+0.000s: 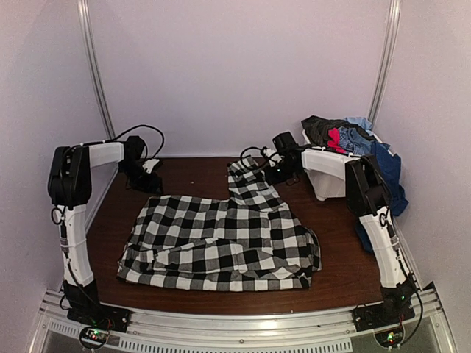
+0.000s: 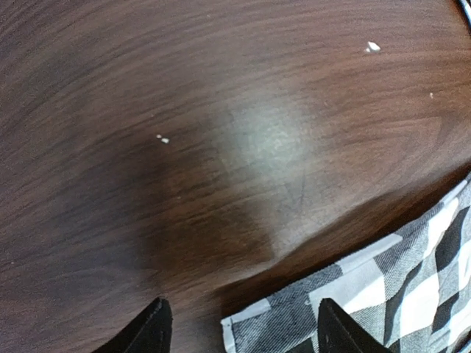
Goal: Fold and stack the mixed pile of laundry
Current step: Pick up the 1/3-folded shirt from the center of the board.
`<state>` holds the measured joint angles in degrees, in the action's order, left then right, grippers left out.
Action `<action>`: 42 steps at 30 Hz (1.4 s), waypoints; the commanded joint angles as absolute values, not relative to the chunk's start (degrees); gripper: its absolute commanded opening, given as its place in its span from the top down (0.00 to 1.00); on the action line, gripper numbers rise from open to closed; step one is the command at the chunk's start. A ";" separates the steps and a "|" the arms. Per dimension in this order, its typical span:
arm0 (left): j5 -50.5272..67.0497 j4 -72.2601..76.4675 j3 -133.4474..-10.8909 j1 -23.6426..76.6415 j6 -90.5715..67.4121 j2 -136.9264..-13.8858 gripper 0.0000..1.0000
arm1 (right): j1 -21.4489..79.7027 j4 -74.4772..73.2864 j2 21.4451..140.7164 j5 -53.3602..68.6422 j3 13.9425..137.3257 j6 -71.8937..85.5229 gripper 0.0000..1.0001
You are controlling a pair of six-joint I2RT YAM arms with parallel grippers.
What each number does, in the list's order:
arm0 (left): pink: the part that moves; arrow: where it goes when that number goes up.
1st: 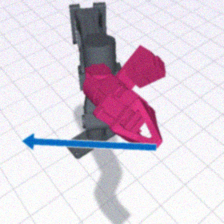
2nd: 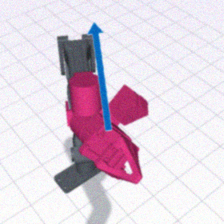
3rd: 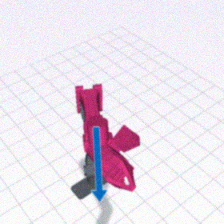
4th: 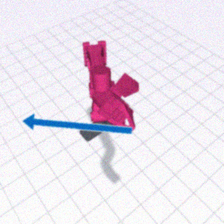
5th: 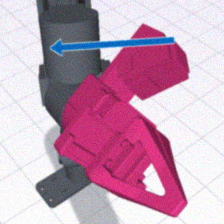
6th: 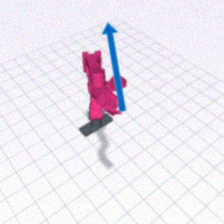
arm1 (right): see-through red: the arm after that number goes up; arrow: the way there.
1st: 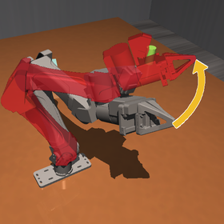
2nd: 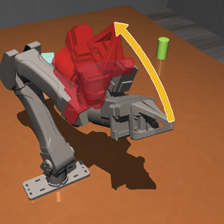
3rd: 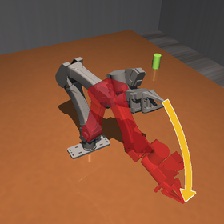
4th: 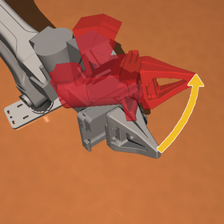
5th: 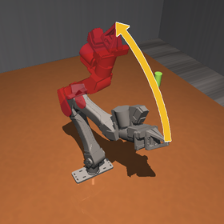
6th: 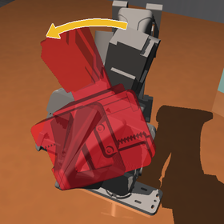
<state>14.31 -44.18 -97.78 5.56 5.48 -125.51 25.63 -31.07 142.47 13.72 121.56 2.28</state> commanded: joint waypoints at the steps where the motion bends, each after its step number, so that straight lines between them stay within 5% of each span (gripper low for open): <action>1: 19.42 -45.22 -97.87 5.12 8.23 -128.16 0.32 | 25.16 -31.08 139.28 15.16 122.08 3.52 1.00; 4: 22.24 -46.23 -98.30 5.18 8.32 -128.72 0.46 | 24.81 -30.74 139.36 15.62 121.52 3.68 1.00; 9: 21.65 -45.70 -96.88 5.11 8.62 -125.78 0.90 | 23.90 -30.28 139.85 16.74 121.49 4.15 1.00; 11: 20.95 -45.23 -96.25 5.10 8.44 -124.10 1.00 | 23.54 -30.32 140.54 16.82 122.26 4.87 0.94; 15: 20.11 -43.59 -94.20 5.40 8.61 -121.12 1.00 | 23.33 -32.17 144.06 17.26 126.73 5.05 0.64; 18: 18.05 -41.42 -92.50 6.07 9.00 -118.75 1.00 | 23.45 -34.42 147.21 16.08 130.70 5.41 0.51; 29: -9.42 -27.31 -80.97 13.23 12.92 -113.47 1.00 | 24.16 -36.68 152.24 12.44 134.74 4.01 0.48; 32: -19.52 -26.69 -80.67 14.92 12.22 -113.88 0.90 | 24.54 -37.61 153.27 11.18 135.97 3.12 0.48; 35: -20.13 -27.68 -81.70 14.56 9.77 -113.83 0.62 | 24.89 -38.29 154.63 10.25 137.43 2.62 0.48; 42: -17.26 -29.10 -84.52 13.13 4.80 -113.59 0.50 | 27.83 -40.65 156.76 4.62 138.63 -2.23 0.48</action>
<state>-16.86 -30.13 -81.56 14.37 8.49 -114.45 25.41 -36.16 153.53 9.50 137.99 1.15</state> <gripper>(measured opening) 0.491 0.517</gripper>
